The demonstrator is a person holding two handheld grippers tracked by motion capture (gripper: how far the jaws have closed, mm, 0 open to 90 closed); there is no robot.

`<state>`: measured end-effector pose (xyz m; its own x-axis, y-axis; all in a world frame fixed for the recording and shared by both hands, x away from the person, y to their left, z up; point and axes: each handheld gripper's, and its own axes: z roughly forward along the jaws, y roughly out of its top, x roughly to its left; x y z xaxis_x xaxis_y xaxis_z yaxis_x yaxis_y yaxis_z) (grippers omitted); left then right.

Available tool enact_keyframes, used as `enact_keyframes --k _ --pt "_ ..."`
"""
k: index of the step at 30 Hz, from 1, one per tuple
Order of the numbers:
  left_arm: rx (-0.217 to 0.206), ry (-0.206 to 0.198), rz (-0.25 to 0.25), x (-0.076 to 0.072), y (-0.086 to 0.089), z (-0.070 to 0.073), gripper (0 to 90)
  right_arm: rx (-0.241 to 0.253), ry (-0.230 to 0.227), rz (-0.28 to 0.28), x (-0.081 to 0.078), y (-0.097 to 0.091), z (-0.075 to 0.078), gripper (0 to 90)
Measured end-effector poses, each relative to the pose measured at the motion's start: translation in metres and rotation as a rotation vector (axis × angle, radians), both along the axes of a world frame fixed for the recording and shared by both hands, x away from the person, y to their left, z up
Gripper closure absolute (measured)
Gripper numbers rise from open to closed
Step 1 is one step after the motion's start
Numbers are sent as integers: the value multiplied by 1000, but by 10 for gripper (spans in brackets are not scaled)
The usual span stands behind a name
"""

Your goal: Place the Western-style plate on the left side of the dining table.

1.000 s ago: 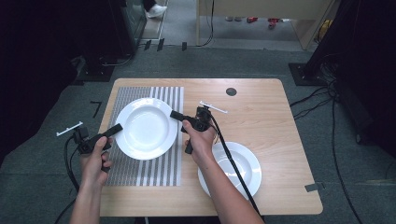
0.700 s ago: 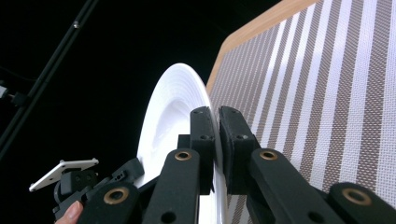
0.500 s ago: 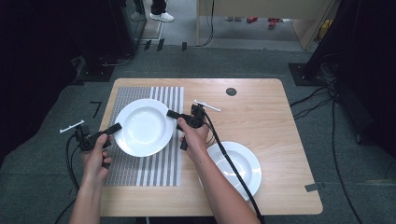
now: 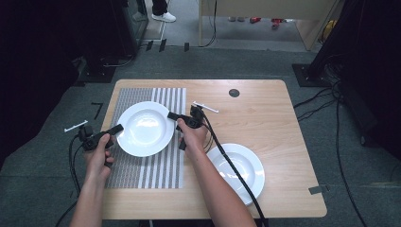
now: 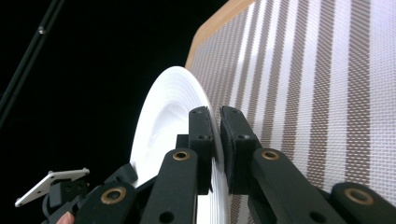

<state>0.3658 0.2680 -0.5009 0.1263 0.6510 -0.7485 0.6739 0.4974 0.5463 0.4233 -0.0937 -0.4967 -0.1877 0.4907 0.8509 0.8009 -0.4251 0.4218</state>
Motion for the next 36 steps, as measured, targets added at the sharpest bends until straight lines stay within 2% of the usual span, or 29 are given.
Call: enact_keyframes --k 6,17,25,36 --pt "14 12 10 3 1 -3 792 -11 25 -23 5 4 -12 832" --pt "36 36 25 5 -2 -11 790 -30 47 -43 9 7 -22 822" --pt "41 42 37 6 -1 -13 788 -41 45 -63 10 13 -27 821" --pt "63 58 46 7 -2 -18 765 -96 12 -81 10 18 -30 820"
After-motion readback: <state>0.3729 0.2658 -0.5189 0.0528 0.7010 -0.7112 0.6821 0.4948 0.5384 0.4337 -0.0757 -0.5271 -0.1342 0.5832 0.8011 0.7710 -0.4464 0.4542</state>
